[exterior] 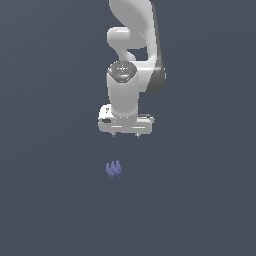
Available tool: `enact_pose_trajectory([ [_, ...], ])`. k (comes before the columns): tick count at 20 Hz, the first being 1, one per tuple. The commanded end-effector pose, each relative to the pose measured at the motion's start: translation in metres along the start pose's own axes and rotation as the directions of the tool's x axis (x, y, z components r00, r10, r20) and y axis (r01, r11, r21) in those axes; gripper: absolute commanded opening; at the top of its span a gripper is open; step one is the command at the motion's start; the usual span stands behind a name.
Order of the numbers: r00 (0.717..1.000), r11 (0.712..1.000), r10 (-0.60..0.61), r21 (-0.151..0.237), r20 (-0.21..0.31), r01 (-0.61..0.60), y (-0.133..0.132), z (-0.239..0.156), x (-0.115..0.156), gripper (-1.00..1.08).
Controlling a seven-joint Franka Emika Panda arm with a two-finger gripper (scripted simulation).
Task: Pick up the object and move it to a goal position.
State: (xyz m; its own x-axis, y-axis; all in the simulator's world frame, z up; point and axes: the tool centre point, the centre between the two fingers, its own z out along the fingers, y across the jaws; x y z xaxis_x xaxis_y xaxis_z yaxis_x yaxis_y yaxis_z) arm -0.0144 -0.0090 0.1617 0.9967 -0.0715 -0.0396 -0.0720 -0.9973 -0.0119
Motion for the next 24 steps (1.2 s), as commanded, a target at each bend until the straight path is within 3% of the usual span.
enact_pose_trajectory([
  [1, 1.000, 1.000, 0.000, 0.000, 0.000, 0.000, 0.000, 0.000, 0.000, 1.00],
  [15, 1.000, 1.000, -0.014, -0.019, -0.025, 0.014, -0.005, -0.014, 0.004, 1.00],
  [24, 0.995, 0.995, -0.093, -0.023, -0.026, 0.093, 0.002, -0.003, 0.026, 1.00],
])
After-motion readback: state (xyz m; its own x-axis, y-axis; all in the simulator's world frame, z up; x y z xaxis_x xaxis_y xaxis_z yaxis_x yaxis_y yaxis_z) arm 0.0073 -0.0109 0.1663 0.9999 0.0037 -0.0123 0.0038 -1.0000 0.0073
